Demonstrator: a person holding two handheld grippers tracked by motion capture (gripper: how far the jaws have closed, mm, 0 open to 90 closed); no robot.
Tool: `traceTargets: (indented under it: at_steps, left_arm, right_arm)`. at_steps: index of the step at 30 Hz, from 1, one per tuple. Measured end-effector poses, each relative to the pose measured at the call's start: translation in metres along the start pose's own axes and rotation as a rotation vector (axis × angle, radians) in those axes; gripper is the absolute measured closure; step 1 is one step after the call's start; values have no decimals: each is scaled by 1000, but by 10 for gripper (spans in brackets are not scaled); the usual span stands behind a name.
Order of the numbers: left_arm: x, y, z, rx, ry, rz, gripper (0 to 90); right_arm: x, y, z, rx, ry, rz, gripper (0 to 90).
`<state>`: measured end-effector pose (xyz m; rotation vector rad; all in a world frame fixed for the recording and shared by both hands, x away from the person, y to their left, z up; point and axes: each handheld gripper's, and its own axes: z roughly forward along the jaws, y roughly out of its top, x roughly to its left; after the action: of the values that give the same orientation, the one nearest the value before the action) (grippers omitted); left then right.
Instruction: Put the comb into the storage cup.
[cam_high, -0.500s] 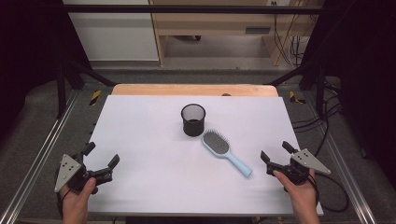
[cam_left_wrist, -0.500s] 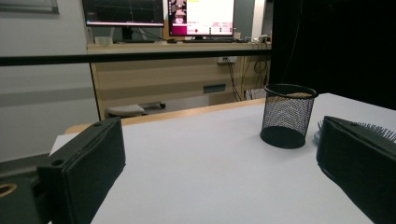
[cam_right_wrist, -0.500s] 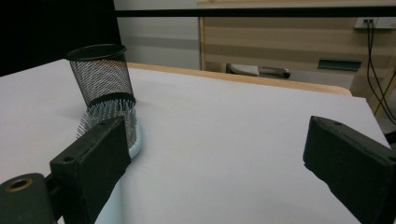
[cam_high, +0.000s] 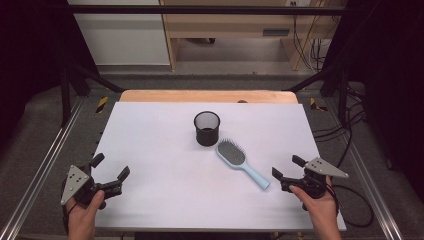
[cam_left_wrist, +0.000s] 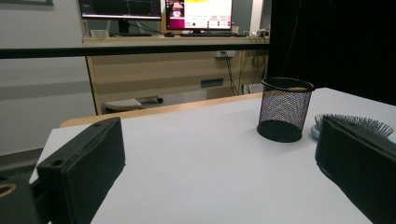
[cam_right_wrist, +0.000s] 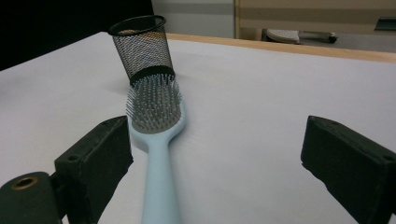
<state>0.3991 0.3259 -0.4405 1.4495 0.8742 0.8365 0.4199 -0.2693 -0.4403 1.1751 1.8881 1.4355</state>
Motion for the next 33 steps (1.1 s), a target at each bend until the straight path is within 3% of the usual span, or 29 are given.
traceTargets:
  at_steps: [3, 7, 8, 12, 13, 17, 19, 23, 26, 28, 30, 33]
  left_arm:
    - [0, 0, 0, 4, 3, 1, 16]
    - [0, -1, 1, 13, 9, 4, 16]
    - [0, -1, 1, 14, 8, 5, 16]
    - [0, -1, 1, 14, 5, 2, 16]
    - [0, -1, 1, 15, 4, 2, 16]
    - [0, -2, 1, 17, 3, 1, 16]
    - [0, -2, 2, 18, 1, 1, 15]
    - [-1, -2, 2, 22, -7, 12, 13]
    - [-3, -2, 3, 25, -13, 12, 13]
    - [-4, -2, 4, 27, -16, 16, 13]
    - [-5, -2, 4, 30, -22, 21, 13]
    - [-7, -2, 5, 36, -34, 33, 13]
  right_arm:
    - [13, 10, 2, -4, -3, -44, 89]
    - [23, 20, 9, 24, 0, -59, 89]
    - [29, 28, 15, 67, 0, -98, 93]
    - [39, 41, 26, 95, -5, -142, 97]
    - [45, 50, 32, 107, -11, -189, 95]
    - [55, 63, 44, 144, 6, -238, 97]
    - [57, 65, 47, 157, 9, -247, 106]
    - [65, 74, 63, 254, 26, -260, 115]
    - [66, 74, 70, 292, 21, -280, 115]
    - [66, 73, 76, 343, 20, -278, 125]
    - [63, 68, 85, 448, 25, -242, 136]
    - [63, 65, 89, 484, 21, -250, 150]
